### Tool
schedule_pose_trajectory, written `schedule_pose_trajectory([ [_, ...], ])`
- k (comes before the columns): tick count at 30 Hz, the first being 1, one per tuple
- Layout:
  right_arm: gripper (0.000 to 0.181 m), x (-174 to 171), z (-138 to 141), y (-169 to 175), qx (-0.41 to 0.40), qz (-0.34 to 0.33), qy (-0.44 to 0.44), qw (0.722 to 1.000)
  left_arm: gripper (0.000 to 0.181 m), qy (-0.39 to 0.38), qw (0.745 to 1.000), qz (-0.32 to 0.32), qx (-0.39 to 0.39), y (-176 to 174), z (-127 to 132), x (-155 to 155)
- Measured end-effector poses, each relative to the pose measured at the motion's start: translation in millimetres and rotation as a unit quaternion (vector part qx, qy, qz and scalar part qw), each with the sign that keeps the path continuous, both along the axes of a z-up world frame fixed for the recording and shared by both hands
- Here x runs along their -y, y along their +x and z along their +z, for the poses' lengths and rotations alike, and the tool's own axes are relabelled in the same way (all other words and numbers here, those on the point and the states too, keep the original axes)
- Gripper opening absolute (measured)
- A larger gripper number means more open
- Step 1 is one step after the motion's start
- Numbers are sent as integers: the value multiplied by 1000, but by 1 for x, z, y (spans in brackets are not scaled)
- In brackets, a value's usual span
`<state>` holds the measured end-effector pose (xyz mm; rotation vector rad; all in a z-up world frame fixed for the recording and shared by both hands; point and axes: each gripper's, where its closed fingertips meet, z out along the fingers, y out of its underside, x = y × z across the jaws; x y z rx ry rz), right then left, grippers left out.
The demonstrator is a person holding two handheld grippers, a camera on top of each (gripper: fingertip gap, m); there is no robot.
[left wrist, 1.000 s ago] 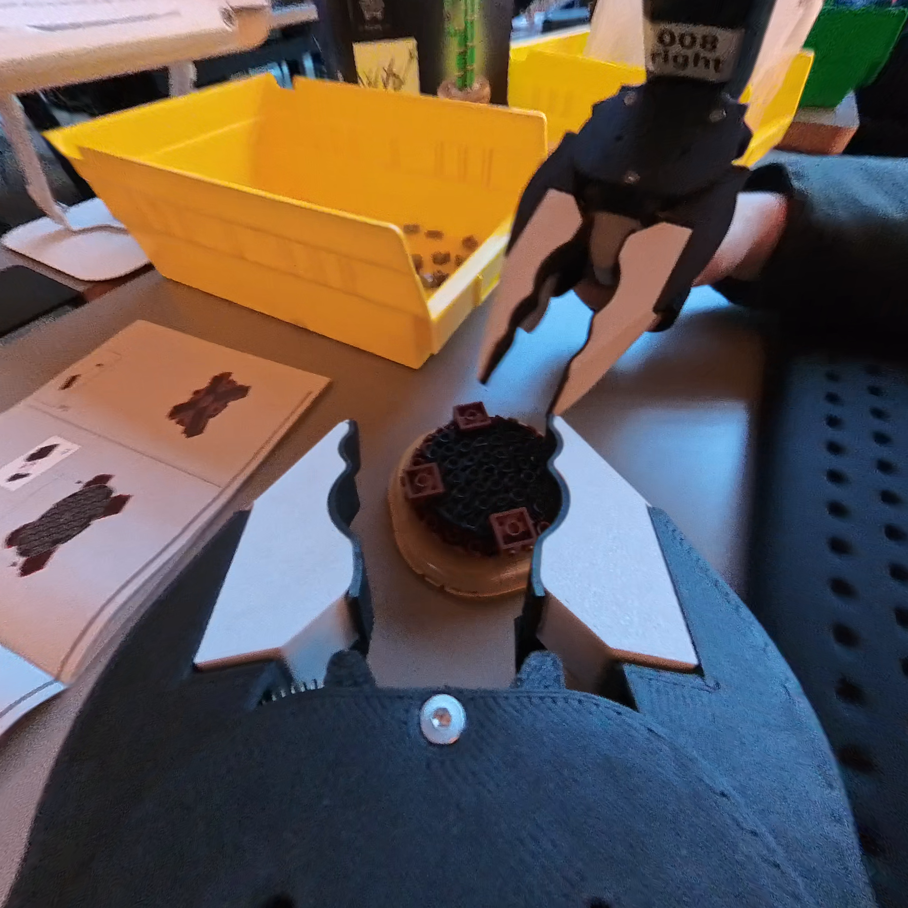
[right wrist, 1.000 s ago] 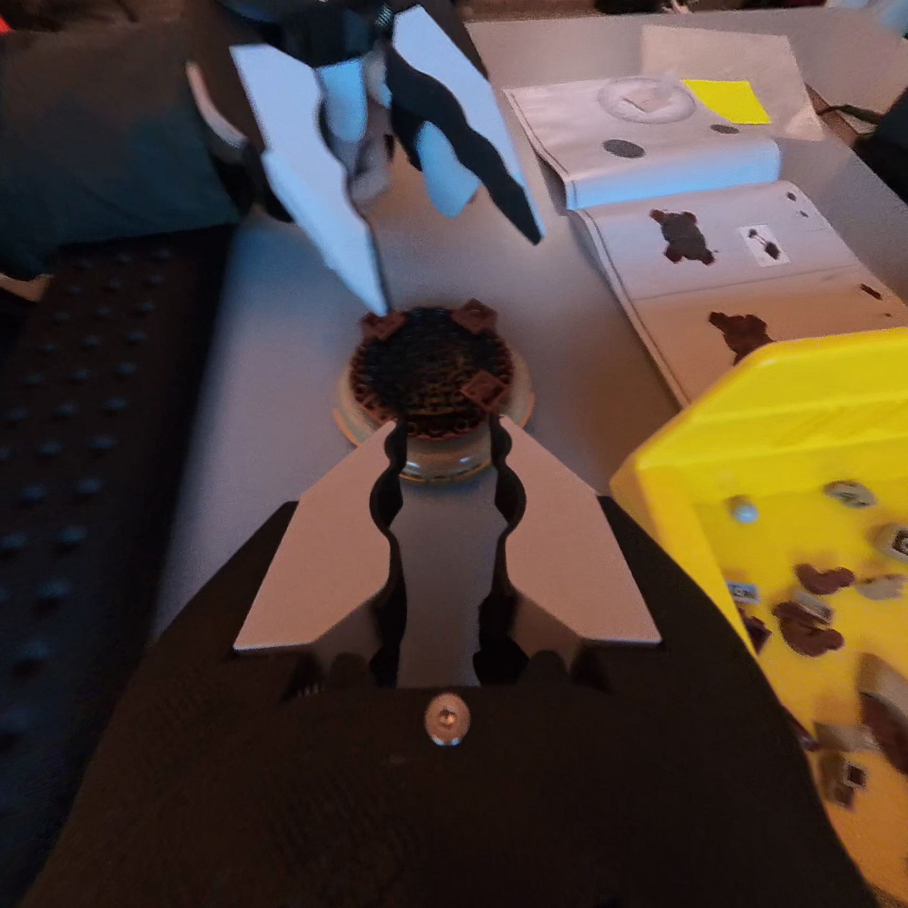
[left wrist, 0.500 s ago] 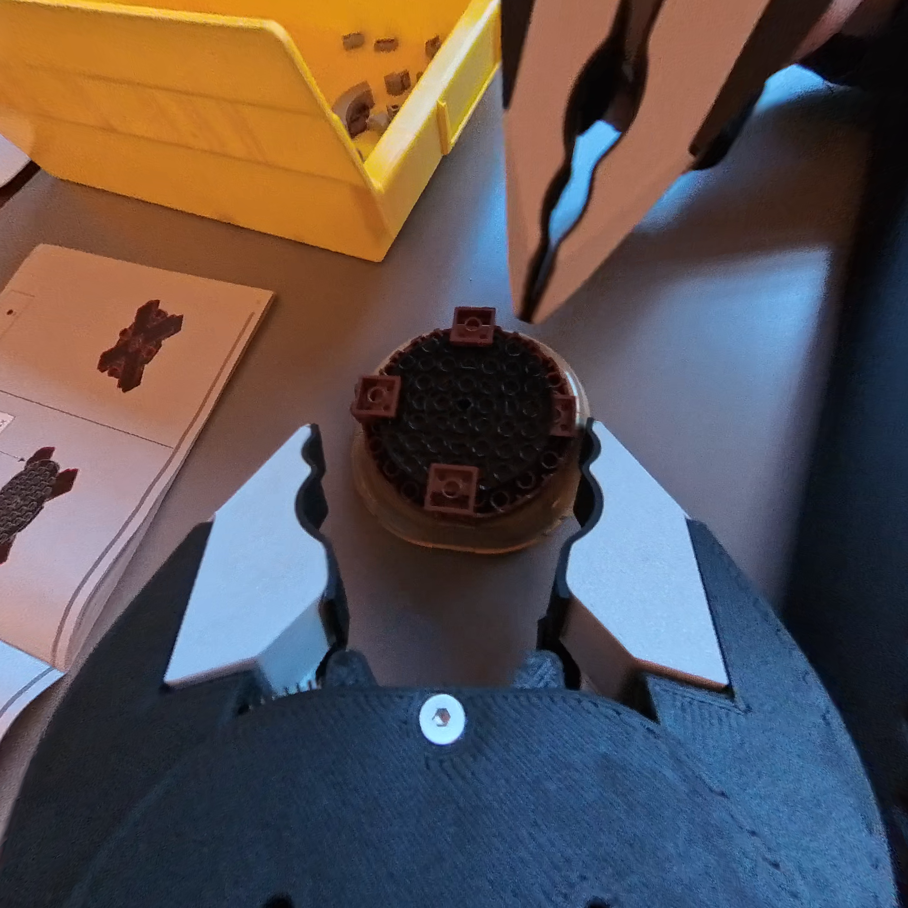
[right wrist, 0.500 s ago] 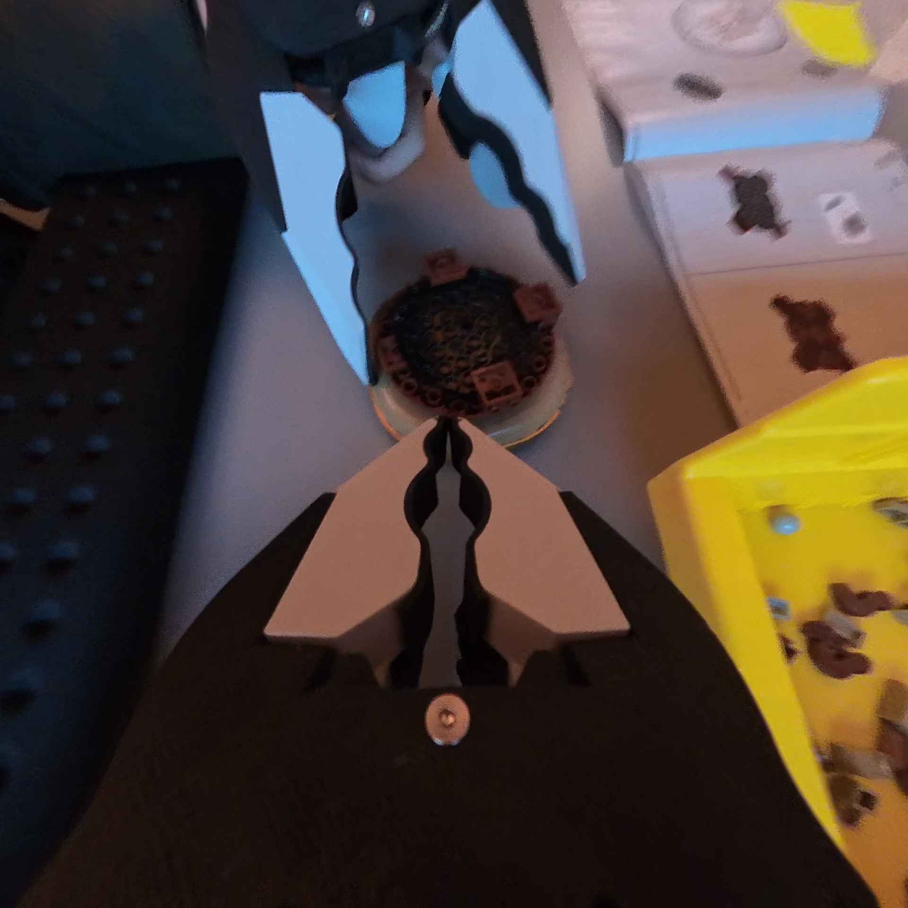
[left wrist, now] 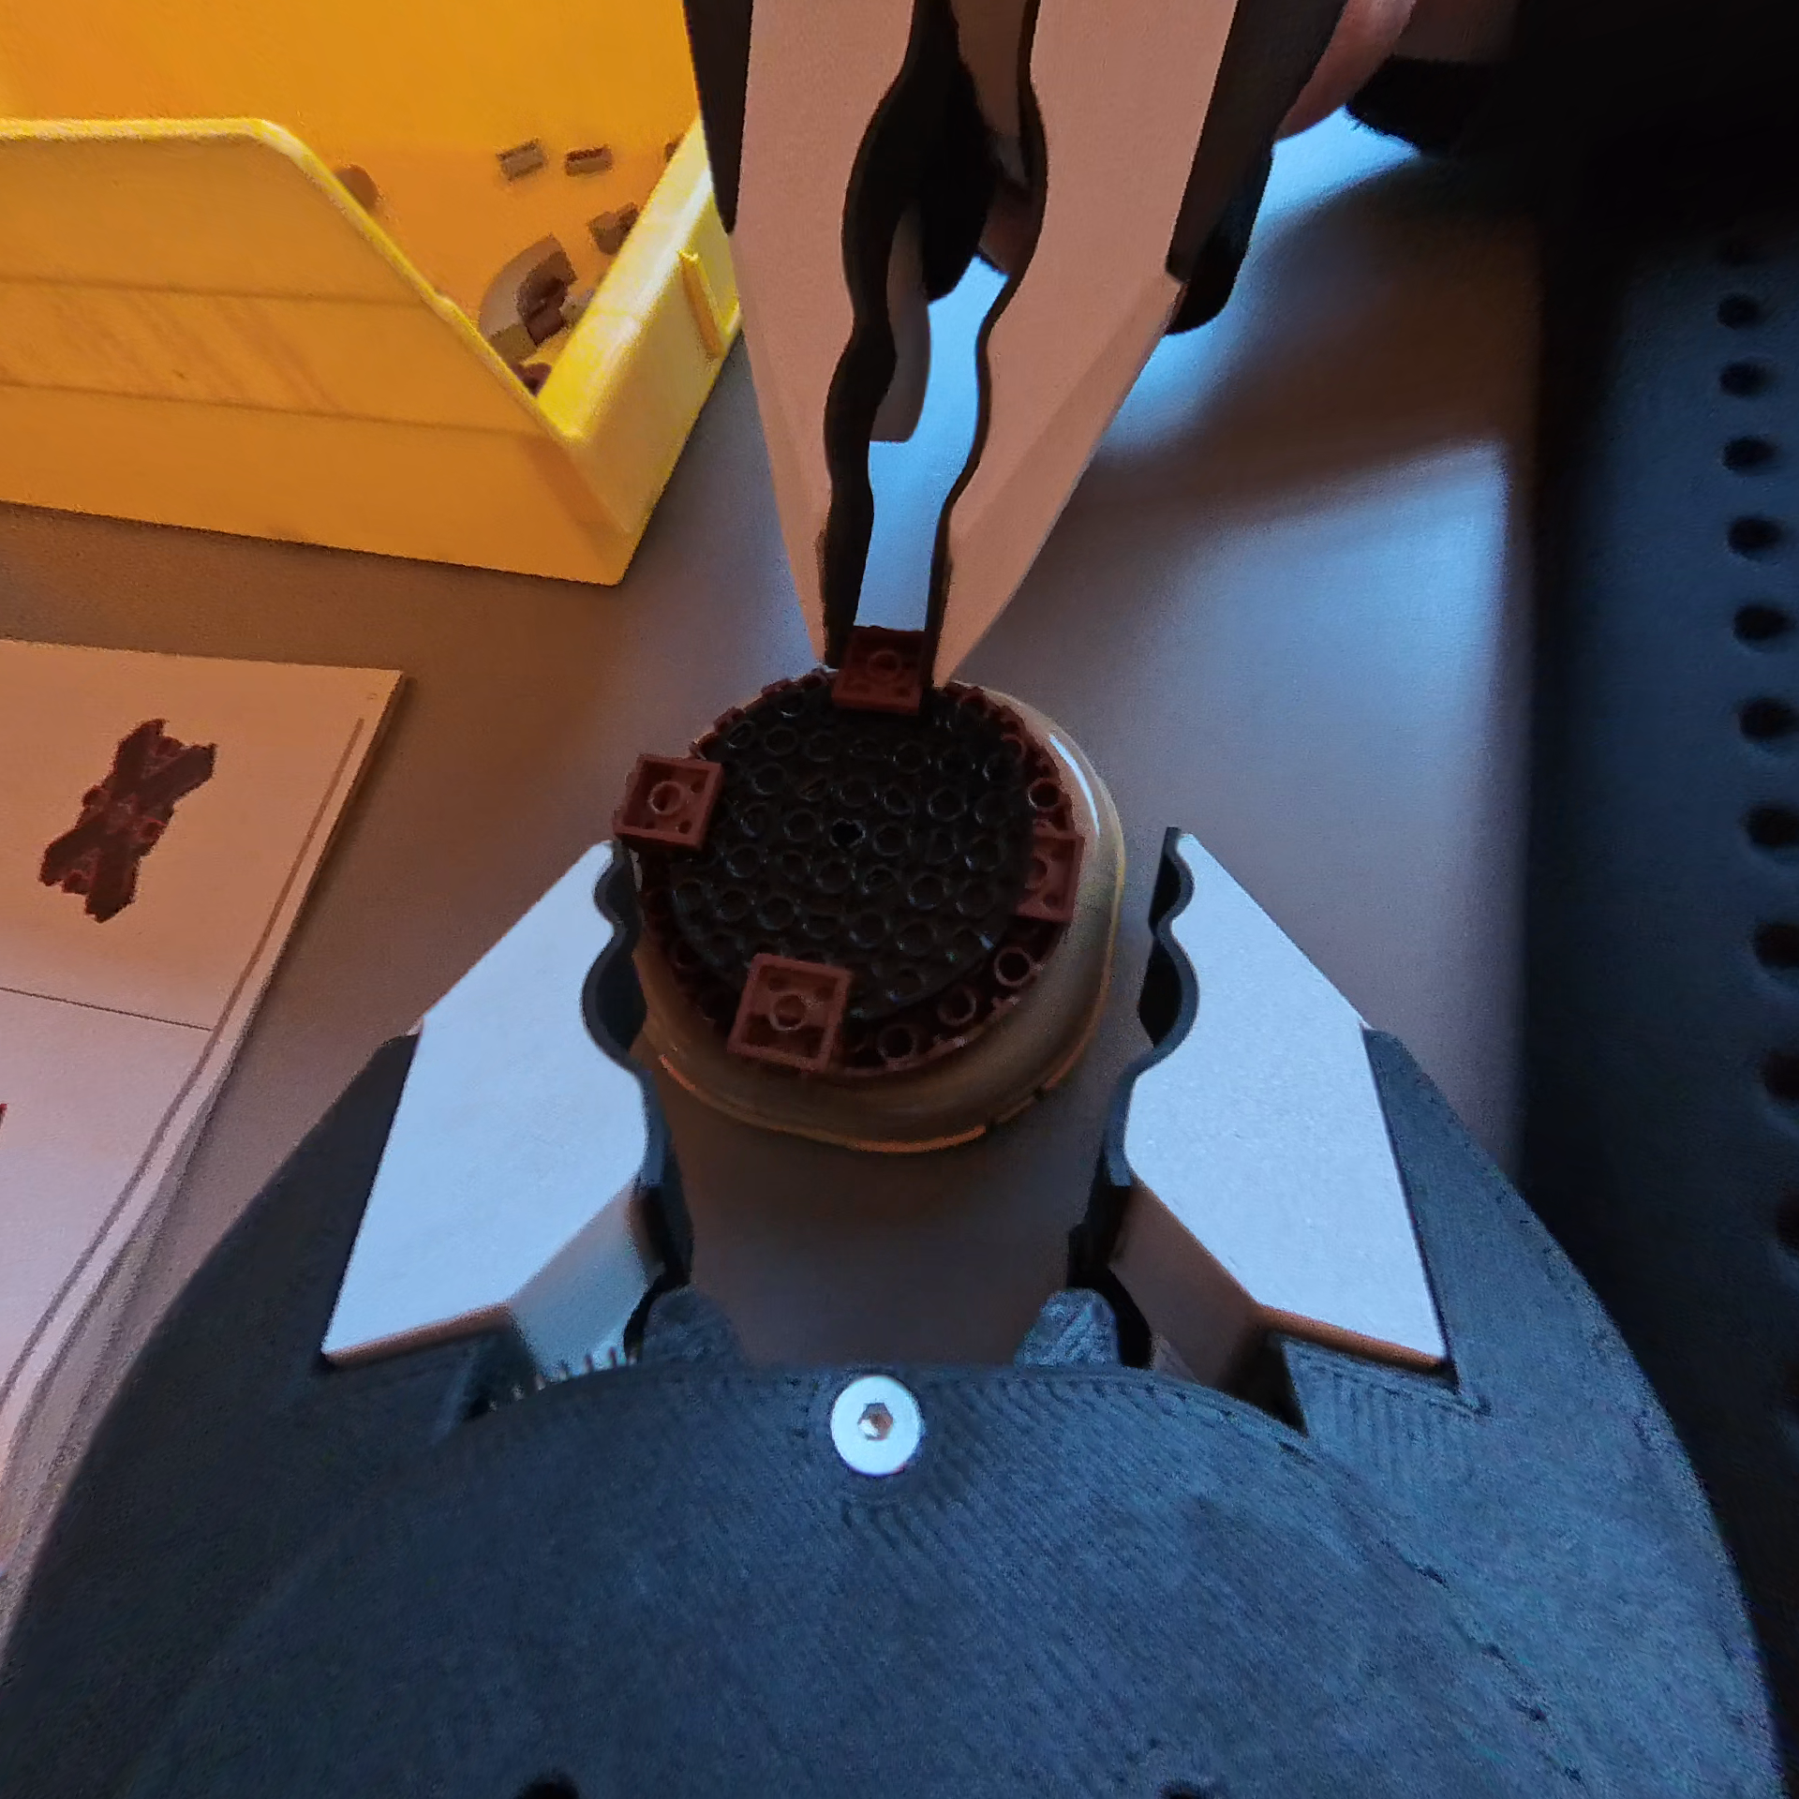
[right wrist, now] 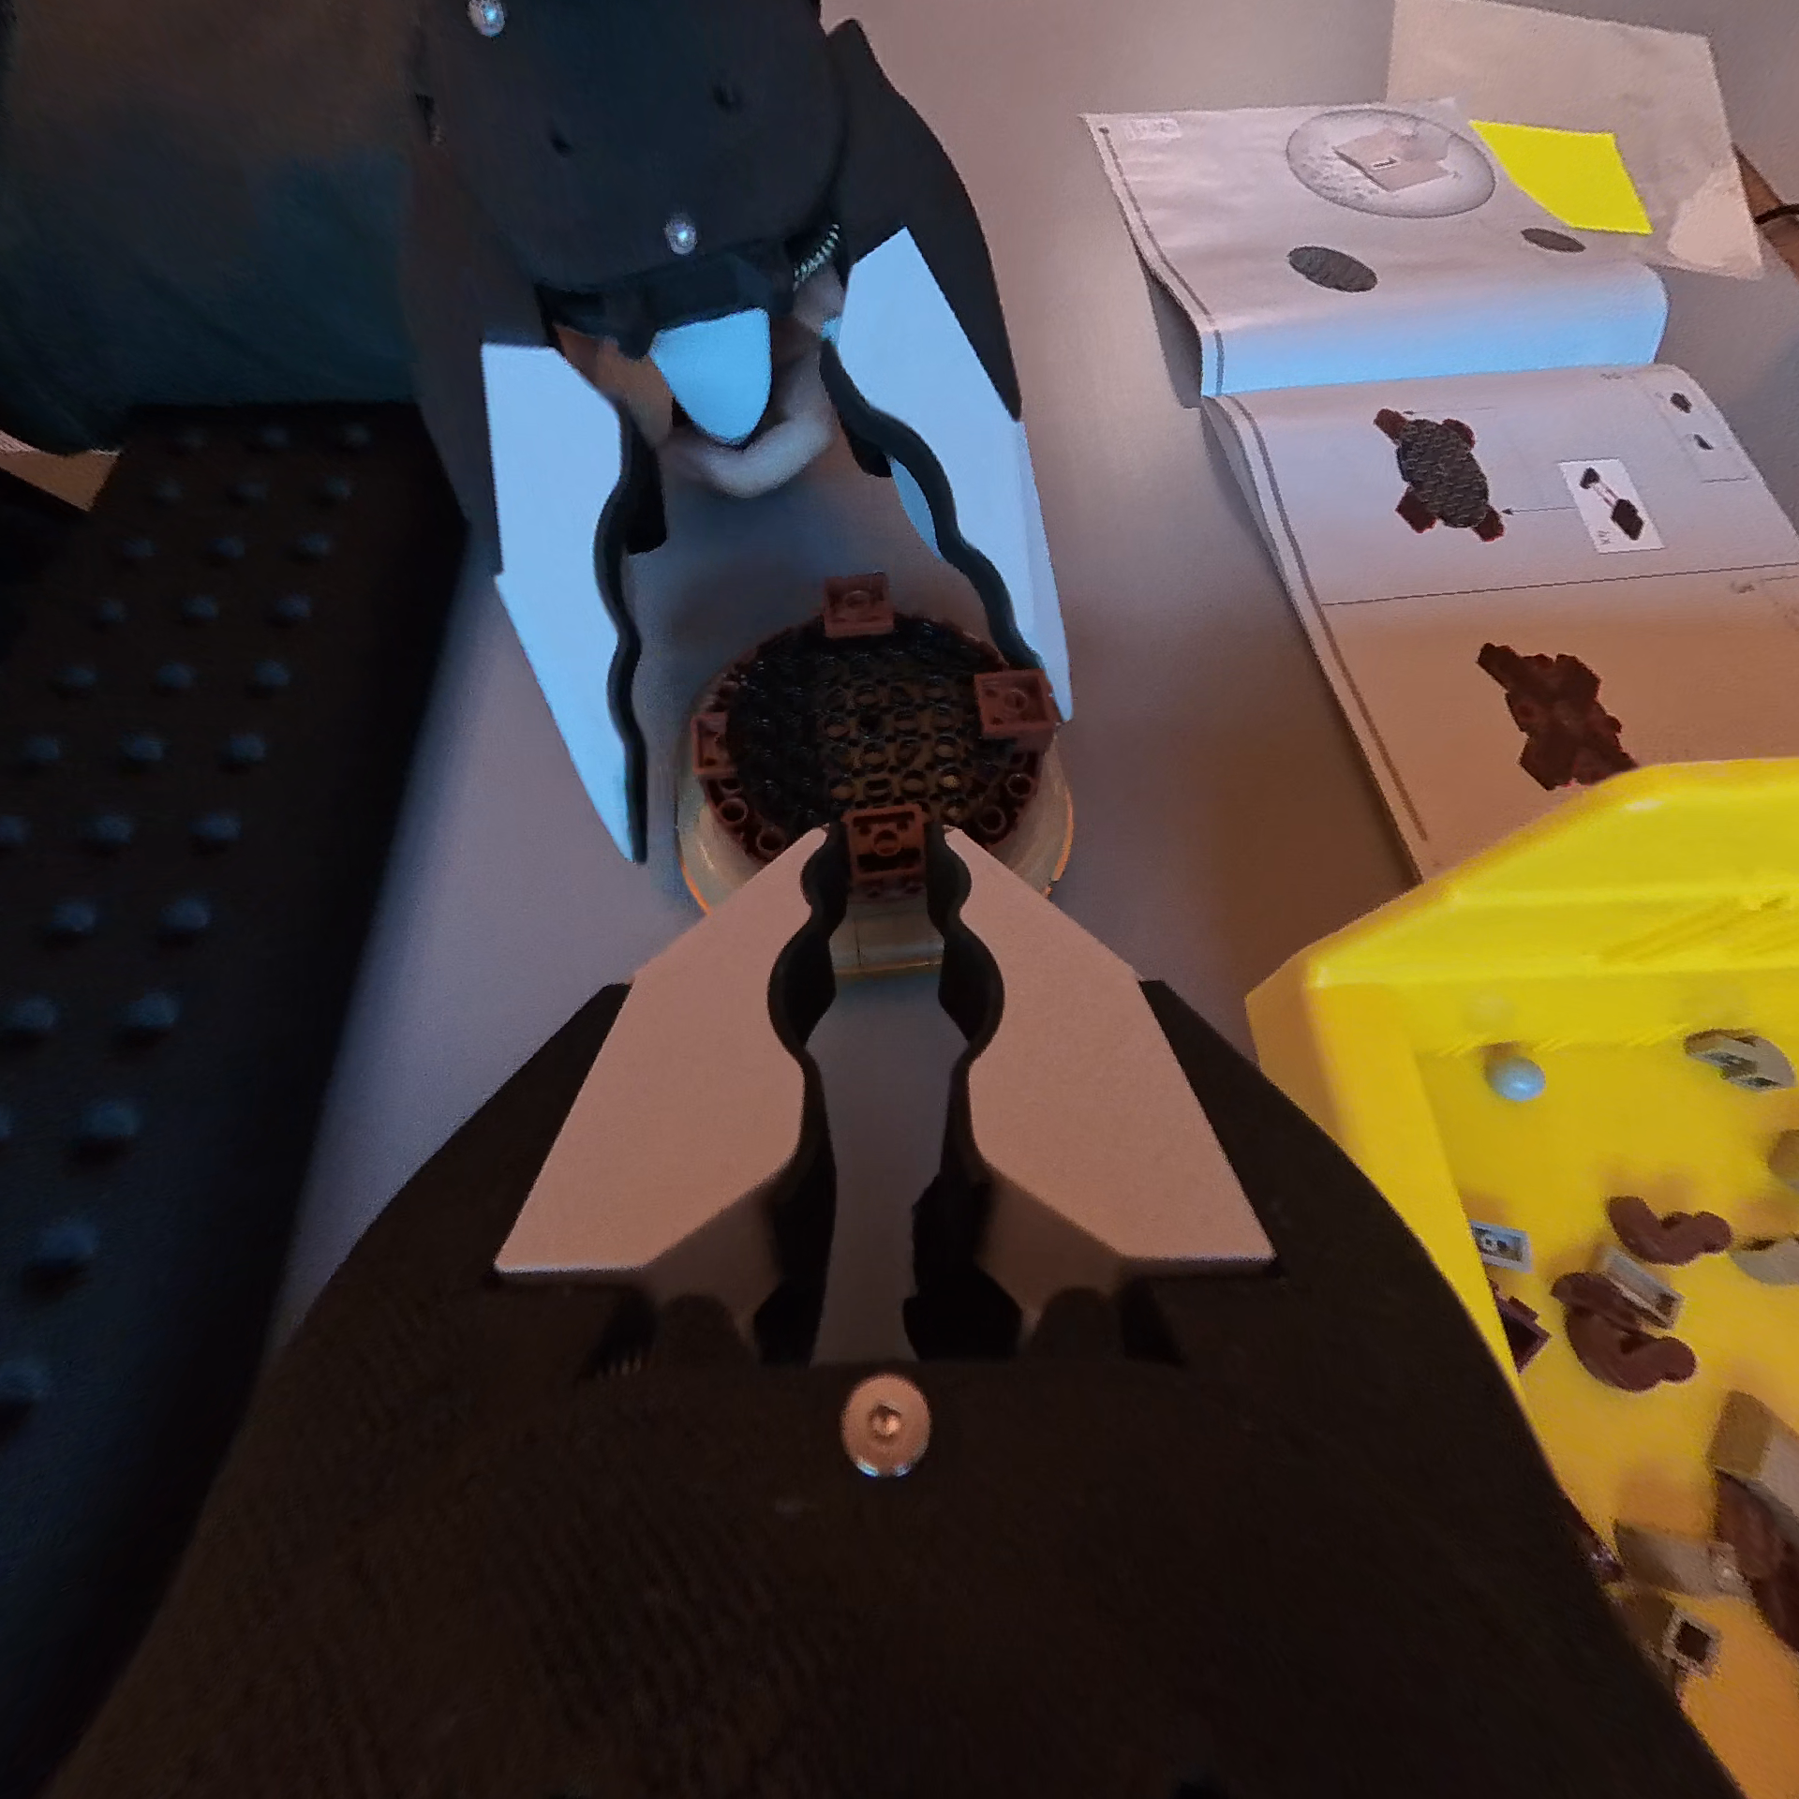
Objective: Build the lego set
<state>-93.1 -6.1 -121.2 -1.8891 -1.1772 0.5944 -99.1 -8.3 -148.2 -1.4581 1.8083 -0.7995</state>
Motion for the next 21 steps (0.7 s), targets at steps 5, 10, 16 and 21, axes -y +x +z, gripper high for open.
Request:
schedule_pose_trajectory([
  [5,13,-2,0,1,-19,-18,-22,999,100,14,1000,11,0,3,-1,-5],
  [10,1,-5,1,4,-83,-40,-95,991,100,19,1000,-10,-1,2,-2,1],
  [16,0,-7,49,22,-194,-28,-57,979,100,23,1000,-9,-1,3,-2,2],
  [21,22,6,11,10,-71,-10,-28,997,100,22,1000,-10,-1,2,-2,2],
])
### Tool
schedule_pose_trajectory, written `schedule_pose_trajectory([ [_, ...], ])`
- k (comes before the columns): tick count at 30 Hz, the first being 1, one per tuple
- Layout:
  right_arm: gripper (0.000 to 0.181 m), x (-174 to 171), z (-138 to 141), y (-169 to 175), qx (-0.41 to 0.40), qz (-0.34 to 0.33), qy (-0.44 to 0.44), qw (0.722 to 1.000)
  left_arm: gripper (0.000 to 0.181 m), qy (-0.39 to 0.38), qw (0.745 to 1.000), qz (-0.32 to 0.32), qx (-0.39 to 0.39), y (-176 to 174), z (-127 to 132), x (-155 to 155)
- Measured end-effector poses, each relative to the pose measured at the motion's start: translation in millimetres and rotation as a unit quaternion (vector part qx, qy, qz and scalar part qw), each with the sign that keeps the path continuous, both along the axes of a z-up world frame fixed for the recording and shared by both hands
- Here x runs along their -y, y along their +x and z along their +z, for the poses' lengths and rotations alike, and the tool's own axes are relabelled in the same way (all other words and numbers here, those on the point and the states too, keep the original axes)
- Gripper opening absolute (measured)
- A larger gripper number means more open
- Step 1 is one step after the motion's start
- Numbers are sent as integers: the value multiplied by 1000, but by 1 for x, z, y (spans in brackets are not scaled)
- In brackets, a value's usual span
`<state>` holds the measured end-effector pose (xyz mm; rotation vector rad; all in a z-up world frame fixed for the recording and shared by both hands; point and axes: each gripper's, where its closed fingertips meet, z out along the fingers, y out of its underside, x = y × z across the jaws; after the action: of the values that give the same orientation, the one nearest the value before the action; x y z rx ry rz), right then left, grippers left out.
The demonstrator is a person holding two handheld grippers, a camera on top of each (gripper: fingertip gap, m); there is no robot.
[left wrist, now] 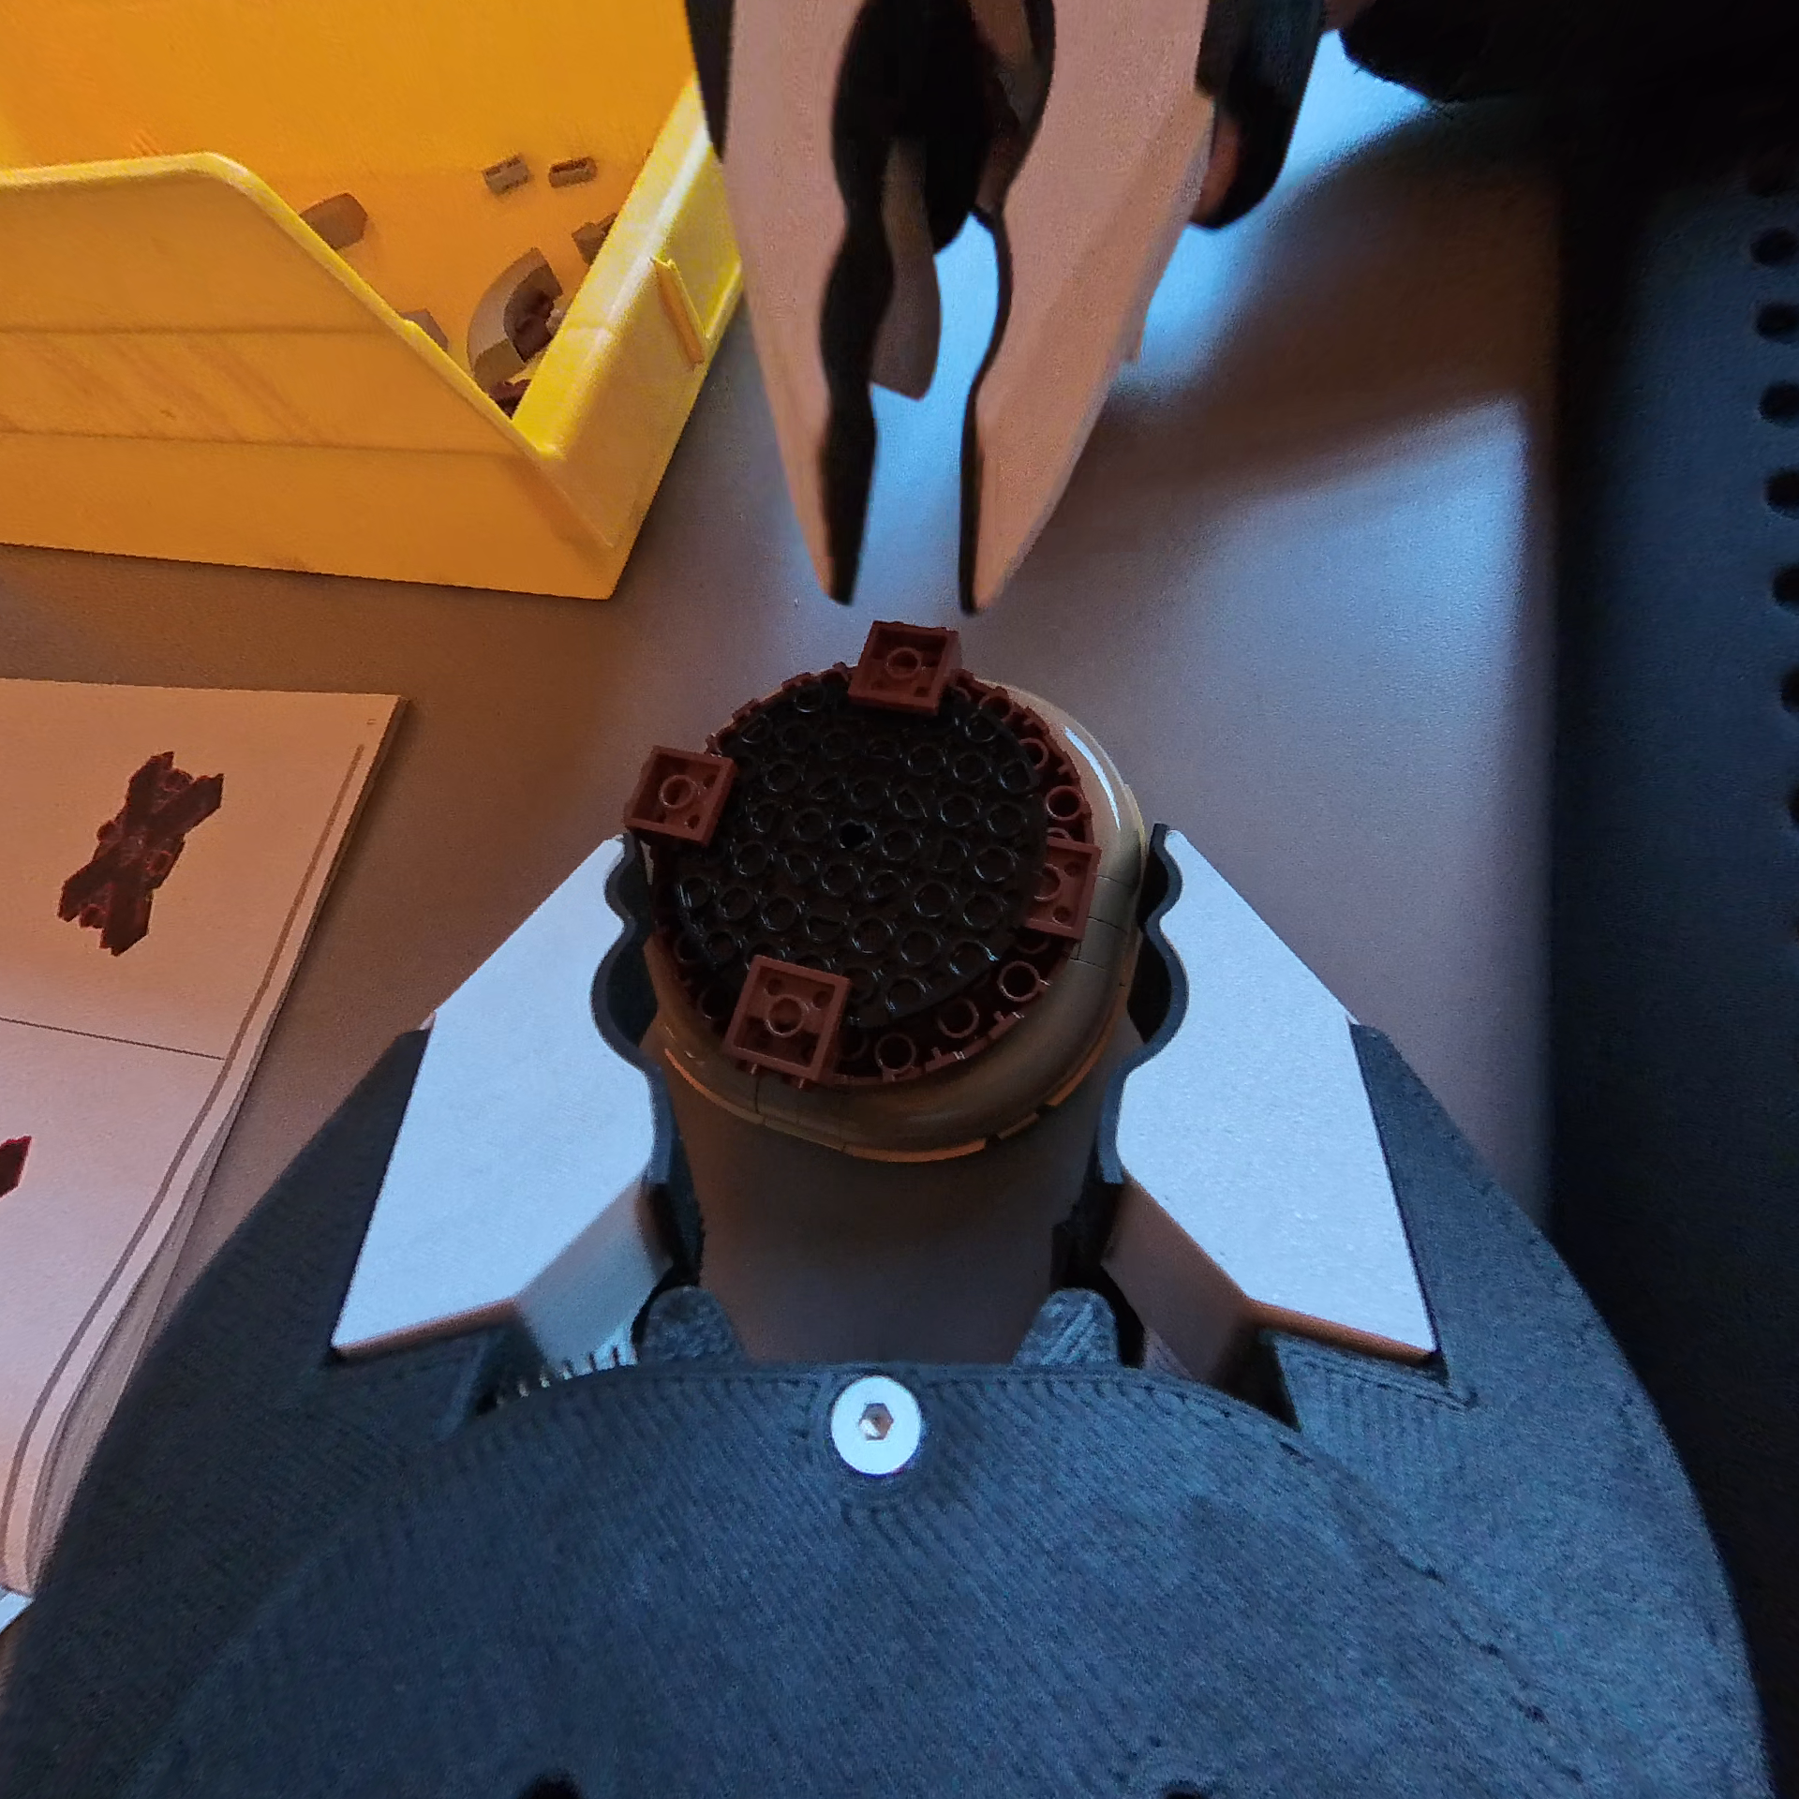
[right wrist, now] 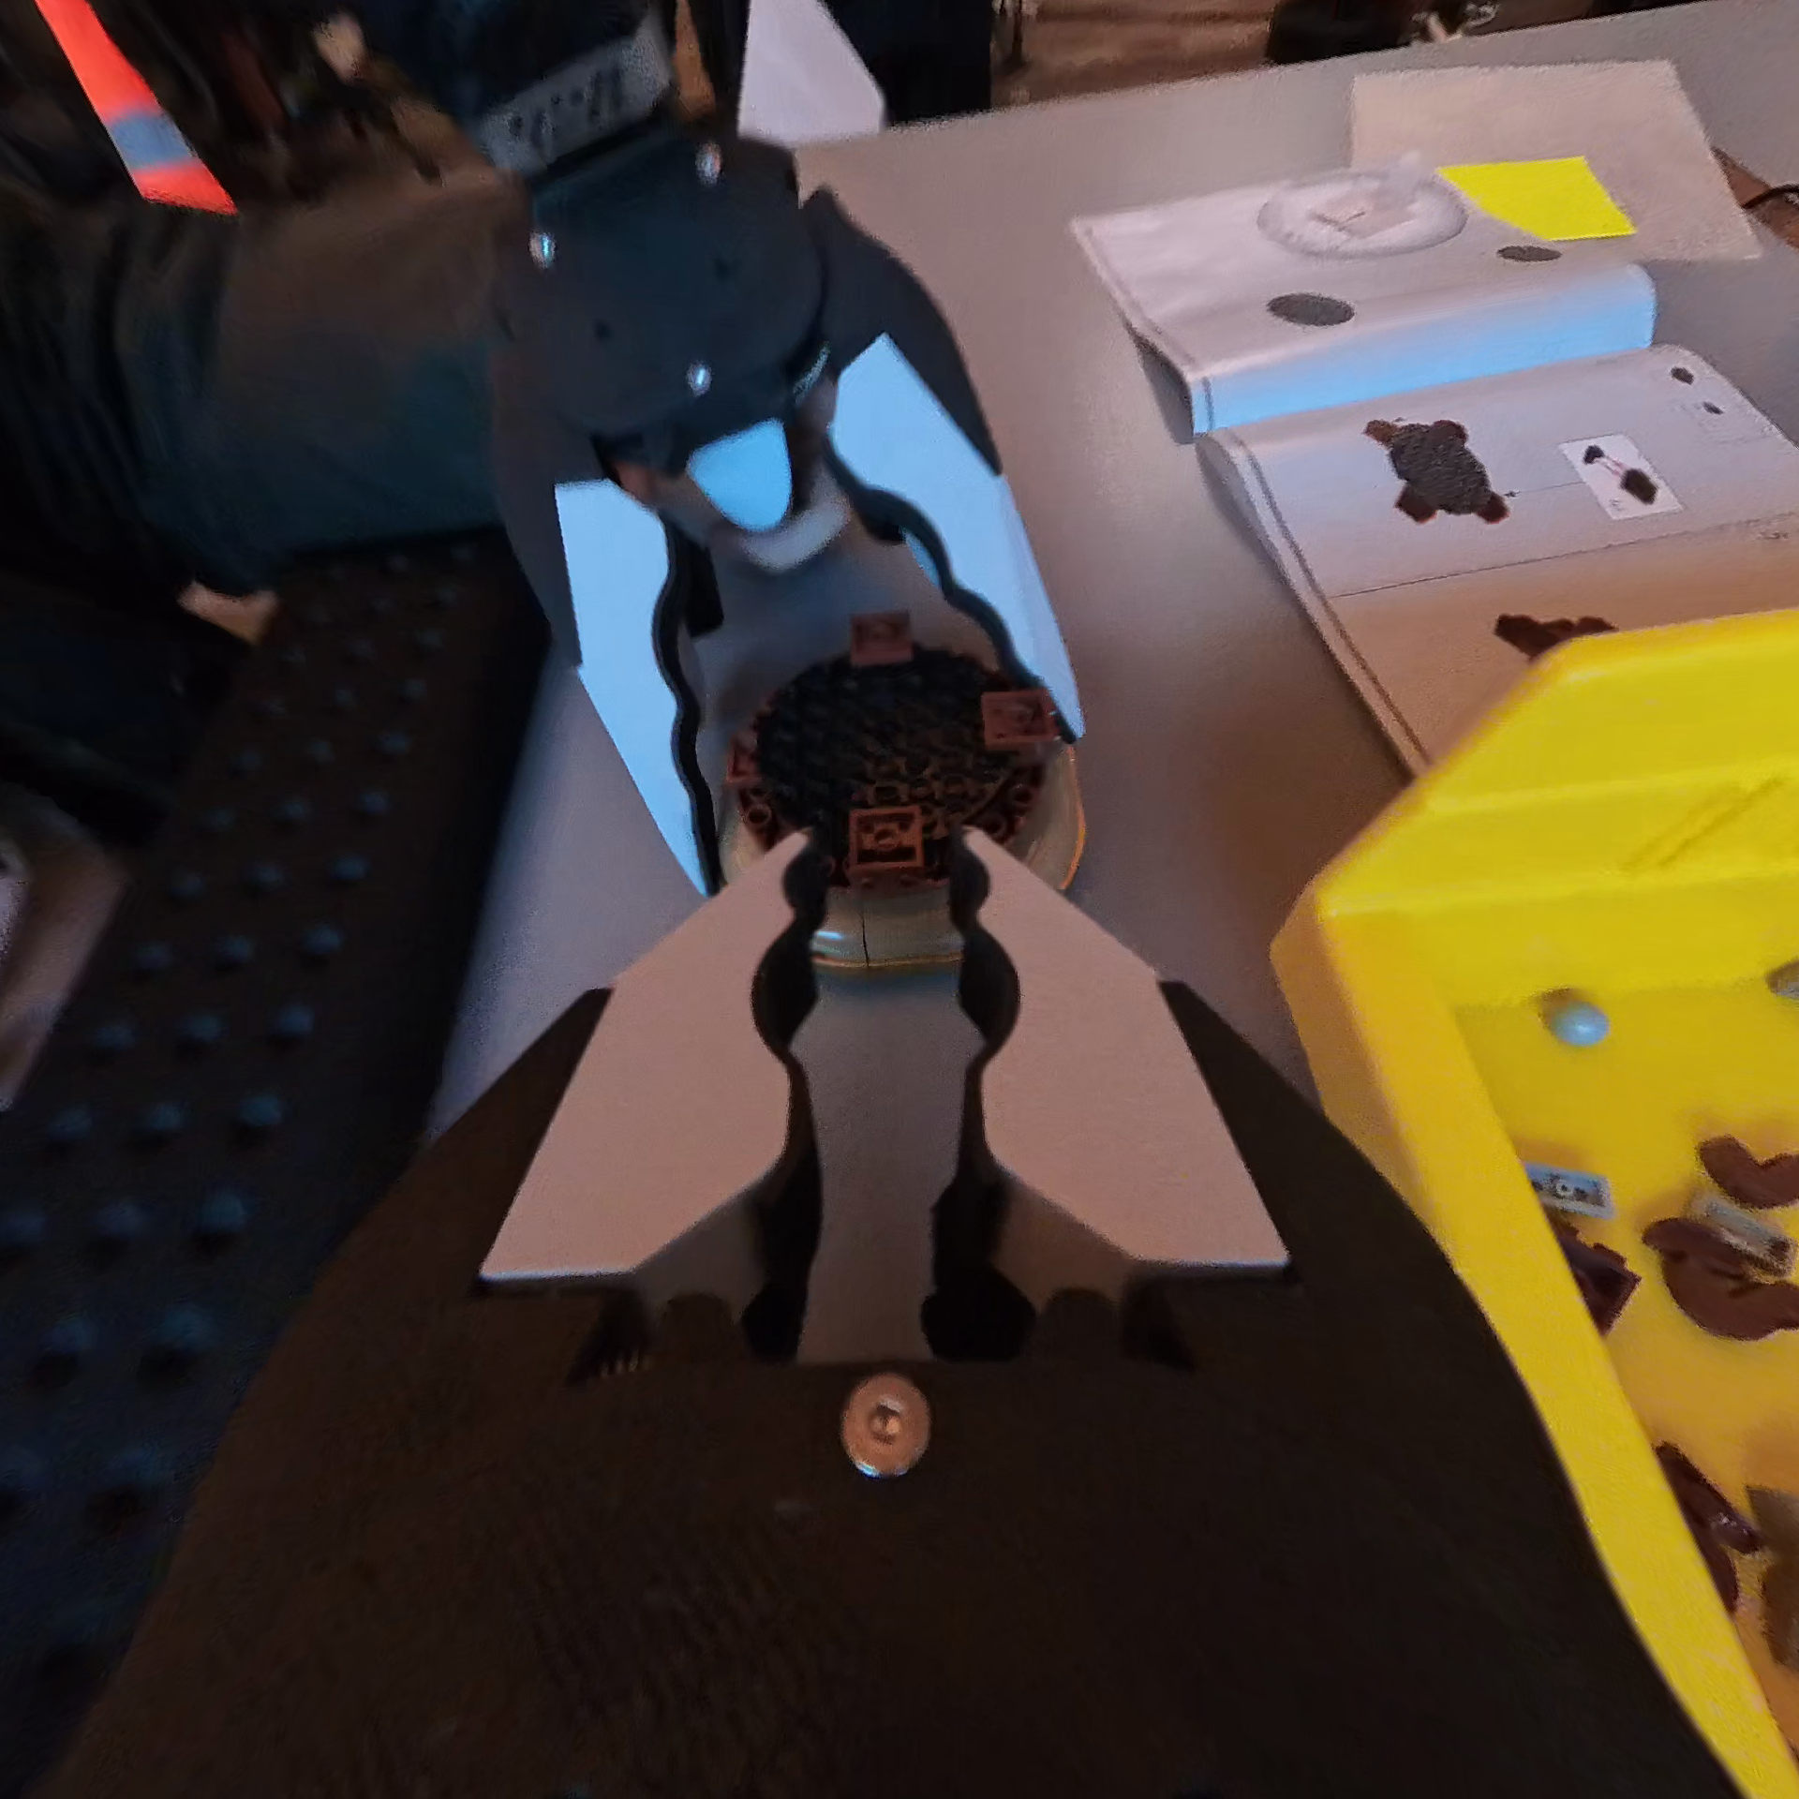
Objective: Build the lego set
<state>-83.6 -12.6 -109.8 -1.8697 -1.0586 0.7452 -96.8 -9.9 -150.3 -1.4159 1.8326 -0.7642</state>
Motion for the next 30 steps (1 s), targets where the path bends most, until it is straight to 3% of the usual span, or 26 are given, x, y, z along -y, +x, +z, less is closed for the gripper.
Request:
schedule_pose_trajectory([
  [3,11,-1,-8,-5,45,9,32,998,100,1,1000,0,0,0,0,0],
  [8,19,-3,-9,-4,52,5,39,998,100,0,1000,0,0,0,0,0],
  [13,14,-2,-14,-6,57,12,28,998,100,0,1000,0,0,0,0,0],
  [30,14,-2,-14,-8,-71,-9,-132,989,100,3,1000,4,0,-2,0,-1],
])
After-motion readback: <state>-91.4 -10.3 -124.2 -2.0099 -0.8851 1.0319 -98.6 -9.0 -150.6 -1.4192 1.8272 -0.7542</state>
